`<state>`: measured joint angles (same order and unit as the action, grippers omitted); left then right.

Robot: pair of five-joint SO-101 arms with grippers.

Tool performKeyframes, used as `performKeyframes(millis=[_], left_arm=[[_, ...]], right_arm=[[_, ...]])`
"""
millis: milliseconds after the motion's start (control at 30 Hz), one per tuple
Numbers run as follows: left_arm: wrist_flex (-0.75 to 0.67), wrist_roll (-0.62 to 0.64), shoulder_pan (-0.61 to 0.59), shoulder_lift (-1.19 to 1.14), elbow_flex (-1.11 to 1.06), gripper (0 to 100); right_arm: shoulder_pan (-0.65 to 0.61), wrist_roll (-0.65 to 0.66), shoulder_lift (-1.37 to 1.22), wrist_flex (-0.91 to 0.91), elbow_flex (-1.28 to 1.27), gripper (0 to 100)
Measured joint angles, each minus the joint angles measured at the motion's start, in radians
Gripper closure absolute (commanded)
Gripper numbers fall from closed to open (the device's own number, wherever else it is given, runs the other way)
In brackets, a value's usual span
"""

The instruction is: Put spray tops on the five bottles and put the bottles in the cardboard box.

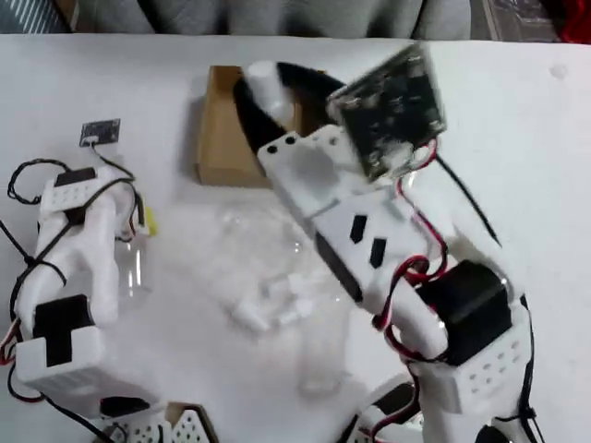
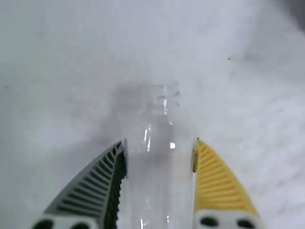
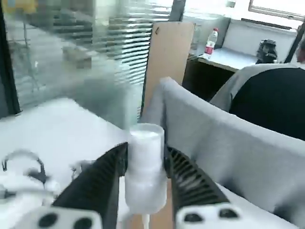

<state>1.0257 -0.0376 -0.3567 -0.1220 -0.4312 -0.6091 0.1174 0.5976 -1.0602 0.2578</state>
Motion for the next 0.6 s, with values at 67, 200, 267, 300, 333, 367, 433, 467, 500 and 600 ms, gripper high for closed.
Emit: performKeyframes(millis=[67, 200, 267, 300, 333, 367, 433, 467, 500, 600], left_arm=[[0.0, 0.002, 0.005, 0.0, 0.0, 98], [0.0, 0.003, 0.006, 0.0, 0.0, 98], [0.009, 0.003, 0.005, 0.0, 0.014, 98], [0.032, 0.003, 0.005, 0.006, 0.023, 98], [0.057, 0.003, 0.005, 0.02, 0.035, 98], [0.081, 0.003, 0.005, 0.038, 0.046, 98], [0.126, 0.003, 0.011, 0.095, 0.069, 98], [0.146, 0.003, 0.02, 0.132, 0.08, 98], [0.166, 0.003, 0.031, 0.173, 0.091, 98], [0.212, 0.002, 0.072, 0.311, 0.109, 98]], right_arm=[[0.002, -0.029, 0.0, 0.008, -0.005, 98.2], [0.002, -0.051, 0.0, 0.044, -0.035, 98.2], [0.011, -0.055, 0.0, 0.063, -0.055, 98.2], [0.011, -0.055, -0.002, 0.071, -0.061, 98.2], [0.009, -0.055, -0.002, 0.075, -0.064, 98.2], [0.008, -0.055, -0.002, 0.077, -0.064, 98.2], [0.005, -0.055, 0.0, 0.078, -0.064, 98.2], [0.005, -0.055, 0.0, 0.078, -0.064, 98.2], [0.005, -0.055, 0.0, 0.078, -0.064, 98.2], [0.009, -0.055, 0.0, 0.078, -0.064, 98.2]])
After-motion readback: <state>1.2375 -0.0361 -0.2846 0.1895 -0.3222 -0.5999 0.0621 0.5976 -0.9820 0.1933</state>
